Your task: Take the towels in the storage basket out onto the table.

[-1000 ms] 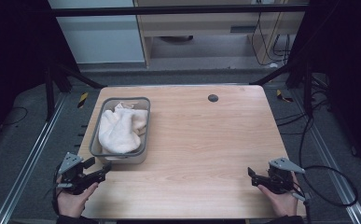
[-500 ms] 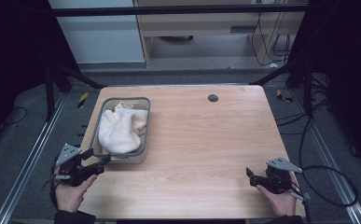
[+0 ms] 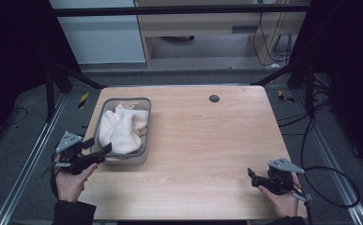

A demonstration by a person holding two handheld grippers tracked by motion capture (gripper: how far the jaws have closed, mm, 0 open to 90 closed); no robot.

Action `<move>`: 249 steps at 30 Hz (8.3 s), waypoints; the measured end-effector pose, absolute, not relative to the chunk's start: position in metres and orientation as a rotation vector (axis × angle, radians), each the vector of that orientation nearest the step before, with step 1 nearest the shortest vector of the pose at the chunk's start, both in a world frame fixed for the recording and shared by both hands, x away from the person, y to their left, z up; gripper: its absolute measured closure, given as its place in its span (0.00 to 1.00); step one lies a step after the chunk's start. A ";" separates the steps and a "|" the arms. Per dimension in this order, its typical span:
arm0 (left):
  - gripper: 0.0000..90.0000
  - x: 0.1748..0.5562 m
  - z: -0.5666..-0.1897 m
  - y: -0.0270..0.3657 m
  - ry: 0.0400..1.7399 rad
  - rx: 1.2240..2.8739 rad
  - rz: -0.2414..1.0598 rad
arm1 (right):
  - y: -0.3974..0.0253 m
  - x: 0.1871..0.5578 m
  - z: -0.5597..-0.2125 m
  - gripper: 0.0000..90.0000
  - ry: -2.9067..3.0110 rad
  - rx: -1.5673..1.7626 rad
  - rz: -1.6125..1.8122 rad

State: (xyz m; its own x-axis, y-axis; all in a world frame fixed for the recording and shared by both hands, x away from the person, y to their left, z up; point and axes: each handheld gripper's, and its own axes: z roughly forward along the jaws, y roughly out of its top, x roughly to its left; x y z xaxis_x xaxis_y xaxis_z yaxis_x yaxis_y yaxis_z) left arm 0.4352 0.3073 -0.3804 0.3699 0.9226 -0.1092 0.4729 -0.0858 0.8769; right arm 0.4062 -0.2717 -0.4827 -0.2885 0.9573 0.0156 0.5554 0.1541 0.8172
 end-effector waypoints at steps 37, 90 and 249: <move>0.29 0.480 -0.363 0.286 1.248 1.828 0.606 | -0.273 0.406 -0.482 0.21 1.919 1.417 1.011; 0.16 0.547 -0.384 0.258 1.364 2.075 0.517 | -0.273 0.407 -0.486 0.16 1.955 1.416 1.007; 0.76 0.477 -0.227 0.210 0.998 2.150 0.561 | -0.272 0.409 -0.487 0.13 1.996 1.419 0.987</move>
State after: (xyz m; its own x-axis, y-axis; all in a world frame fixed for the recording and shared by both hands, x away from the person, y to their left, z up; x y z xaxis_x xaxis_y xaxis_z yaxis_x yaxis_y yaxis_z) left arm 0.4767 0.2102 -0.2265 0.6111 0.7861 0.0925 0.4872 -0.4657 0.7388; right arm 0.4087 -0.2721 -0.4870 -0.3347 0.9422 0.0140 0.5828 0.1953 0.7888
